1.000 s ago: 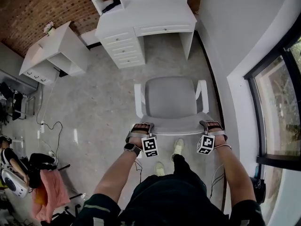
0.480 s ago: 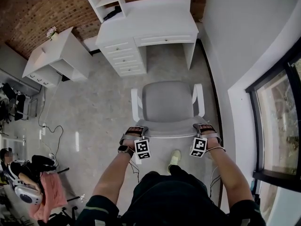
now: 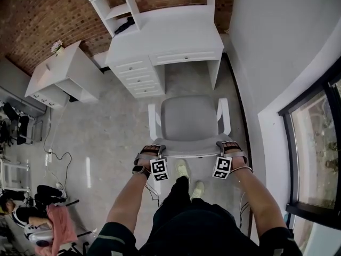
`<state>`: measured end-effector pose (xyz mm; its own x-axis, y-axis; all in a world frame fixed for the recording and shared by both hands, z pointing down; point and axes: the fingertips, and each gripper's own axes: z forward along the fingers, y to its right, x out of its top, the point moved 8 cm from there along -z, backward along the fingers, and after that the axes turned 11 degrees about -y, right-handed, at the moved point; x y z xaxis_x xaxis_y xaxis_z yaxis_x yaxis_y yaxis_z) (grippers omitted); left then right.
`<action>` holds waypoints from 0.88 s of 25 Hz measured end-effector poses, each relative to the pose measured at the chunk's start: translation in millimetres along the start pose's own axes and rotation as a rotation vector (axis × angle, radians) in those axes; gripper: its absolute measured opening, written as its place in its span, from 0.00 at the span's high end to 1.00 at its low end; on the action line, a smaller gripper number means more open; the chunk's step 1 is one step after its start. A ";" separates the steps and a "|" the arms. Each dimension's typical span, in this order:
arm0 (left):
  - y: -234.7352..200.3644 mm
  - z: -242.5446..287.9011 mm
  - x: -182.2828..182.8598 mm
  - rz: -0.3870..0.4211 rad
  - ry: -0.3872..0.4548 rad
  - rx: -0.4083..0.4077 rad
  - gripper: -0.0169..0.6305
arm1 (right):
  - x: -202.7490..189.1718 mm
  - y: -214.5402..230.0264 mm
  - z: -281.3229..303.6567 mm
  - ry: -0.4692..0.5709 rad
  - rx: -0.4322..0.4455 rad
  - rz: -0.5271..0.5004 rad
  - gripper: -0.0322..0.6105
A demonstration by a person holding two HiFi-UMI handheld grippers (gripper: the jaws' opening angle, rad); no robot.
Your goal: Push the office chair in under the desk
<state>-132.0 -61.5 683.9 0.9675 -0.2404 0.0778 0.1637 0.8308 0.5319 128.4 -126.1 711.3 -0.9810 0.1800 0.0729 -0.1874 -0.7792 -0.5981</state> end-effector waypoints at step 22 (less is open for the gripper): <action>-178.3 114.3 9.4 0.035 0.029 0.007 0.94 | 5.1 159.4 119.3 -0.003 0.037 0.050 0.84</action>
<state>-174.1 -269.3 686.2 0.9778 -0.1965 0.0722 0.1284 0.8351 0.5348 87.4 -321.0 711.5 -0.9894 0.1380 0.0460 -0.1394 -0.8088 -0.5713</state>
